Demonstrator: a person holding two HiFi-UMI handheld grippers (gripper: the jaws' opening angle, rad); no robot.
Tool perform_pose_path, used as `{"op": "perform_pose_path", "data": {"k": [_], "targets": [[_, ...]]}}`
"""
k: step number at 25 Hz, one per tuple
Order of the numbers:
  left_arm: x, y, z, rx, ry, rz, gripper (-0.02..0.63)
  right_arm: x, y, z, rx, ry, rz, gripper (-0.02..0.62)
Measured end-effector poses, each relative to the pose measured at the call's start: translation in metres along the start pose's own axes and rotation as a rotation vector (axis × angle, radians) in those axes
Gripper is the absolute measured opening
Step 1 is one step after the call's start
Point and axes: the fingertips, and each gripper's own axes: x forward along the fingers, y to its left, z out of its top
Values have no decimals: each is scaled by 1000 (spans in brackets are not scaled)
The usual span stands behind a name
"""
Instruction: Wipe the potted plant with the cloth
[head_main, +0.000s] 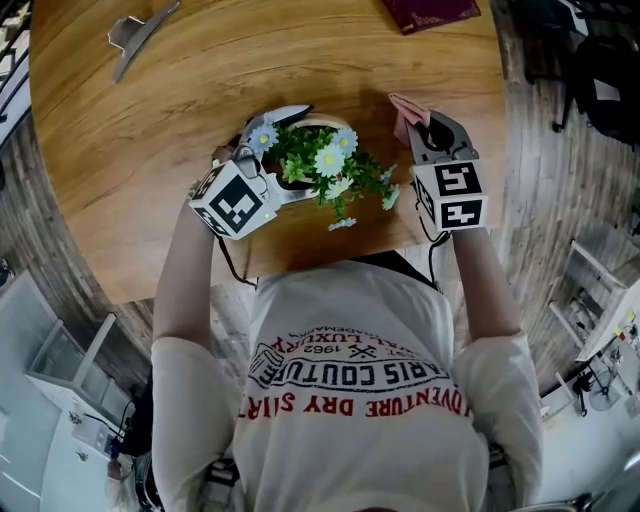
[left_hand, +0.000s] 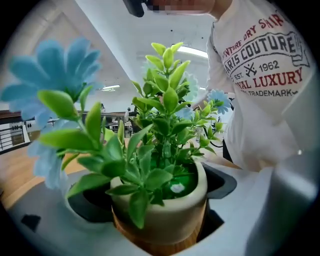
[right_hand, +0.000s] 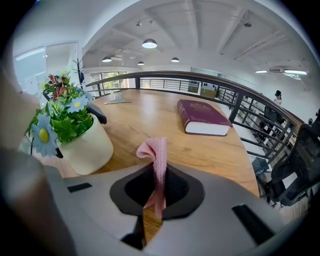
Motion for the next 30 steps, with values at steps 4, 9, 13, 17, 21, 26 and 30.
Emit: {"op": "perform_pose_path", "data": {"k": [4,9,13,17,21,26,30], "targets": [[0,-1,0,-6,-2,37,525,-1,3,-1,-4,1,11,43],[-4,-3,11,-58,-49,103,523,-4,8,1,-13,0,26,43],[-15,5,35,-115,-122,166,523,-8,15,1,11,-2,44,43],[-30,19,66,-192,-172,229,523,-19,27,14,78,-71,100,43],[-44,34,95,-201,-181,272,523,-35,51,43,75,-185,180,43],[-59,47,127,-181,-213,313,523,-47,71,82,17,-315,209,43],[-66,49,146,-197,-252,313,524,-65,86,109,-96,-447,213,43]]}}
